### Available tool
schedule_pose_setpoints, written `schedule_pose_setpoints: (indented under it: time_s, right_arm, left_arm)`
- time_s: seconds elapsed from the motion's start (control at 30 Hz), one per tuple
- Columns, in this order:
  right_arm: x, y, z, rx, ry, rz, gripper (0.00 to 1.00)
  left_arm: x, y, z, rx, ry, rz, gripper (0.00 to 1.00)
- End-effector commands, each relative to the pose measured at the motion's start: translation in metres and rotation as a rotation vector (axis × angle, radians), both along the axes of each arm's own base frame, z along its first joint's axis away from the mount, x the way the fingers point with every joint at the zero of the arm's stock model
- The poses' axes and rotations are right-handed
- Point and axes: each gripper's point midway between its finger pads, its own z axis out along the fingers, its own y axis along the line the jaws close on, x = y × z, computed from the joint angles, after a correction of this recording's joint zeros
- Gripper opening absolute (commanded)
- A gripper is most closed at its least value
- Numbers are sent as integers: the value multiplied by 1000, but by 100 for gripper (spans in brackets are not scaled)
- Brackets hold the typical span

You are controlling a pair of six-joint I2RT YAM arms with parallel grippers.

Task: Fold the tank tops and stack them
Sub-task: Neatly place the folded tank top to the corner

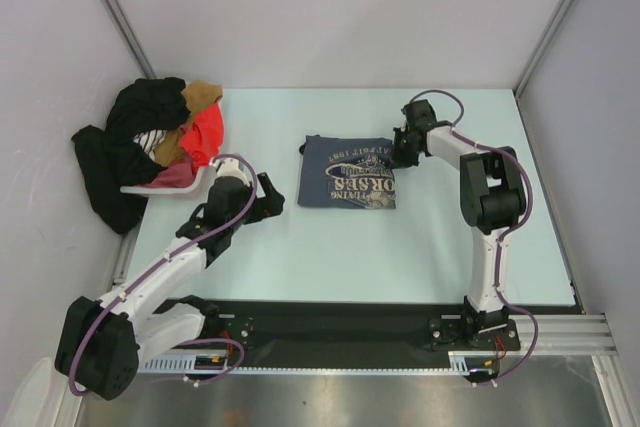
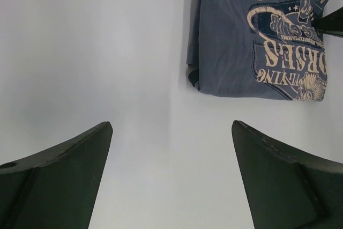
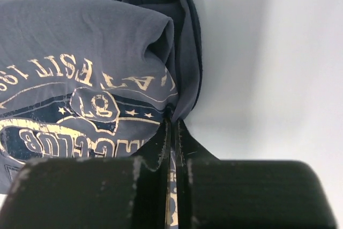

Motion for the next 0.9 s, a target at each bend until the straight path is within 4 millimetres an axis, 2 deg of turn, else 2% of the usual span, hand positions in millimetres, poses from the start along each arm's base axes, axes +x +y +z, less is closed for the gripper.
schedule_pose_setpoints:
  time_s: [0.0,0.03,0.13,0.17,0.27,0.3,0.33,0.37,0.4,0.43,0.47,0.53,0.57,0.6,0.63,0.77,0.87]
  right_arm:
    - [1,-9,8,3,19,1,0]
    - [4,-17,9,0,18,-22,0]
    - [16,-62,16,-13,15,-172,0]
    - [21,-96,18,-30,15,-281,0]
    - [22,-158,24,2,16,-510,0]
    - [19,-198,32,31,0,-621,0]
    - [0,-218,19,46,37,-703,0]
    - [-7,-238,16,72,16,-791,0]
    - [-20,-273,19,124,-7,-939,0]
    - [-55,-274,7,153,18,-1009,0]
    - [-58,-287,15,172,-62,-1070,0]
    - [-87,-310,22,194,-102,-1237,0]
    - [-110,-316,5,163,-74,-1311,0]
    - [-118,-317,1,177,-73,-1347,0]
    - [-123,-321,2,199,-86,-1374,0]
    - [-128,-309,-12,243,-31,-1368,0]
    - [-130,-309,-13,279,-45,-1401,0]
  left_arm:
    - [0,-3,1,9,-14,-27,100]
    - [0,-3,2,8,-14,-29,100]
    - [0,-4,1,7,-10,-31,100]
    - [0,-5,1,5,-11,-37,100]
    - [0,-6,1,4,-13,-44,100]
    - [0,-7,0,2,-11,-48,100]
    - [0,-8,-1,-2,-8,-50,100]
    - [0,-10,-2,-7,-4,-59,100]
    - [-1,-10,-4,-7,1,-62,100]
    - [0,-11,-3,-10,-1,-64,100]
    - [-1,-12,-4,-10,2,-72,100]
    - [0,-13,-5,-14,2,-72,100]
    - [0,-14,-6,-16,3,-74,100]
    - [0,-15,-5,-21,3,-77,100]
    - [-1,-15,-7,-22,5,-79,100]
    - [-3,-15,-9,-24,6,-79,100]
    - [-4,-13,-8,-23,6,-76,100]
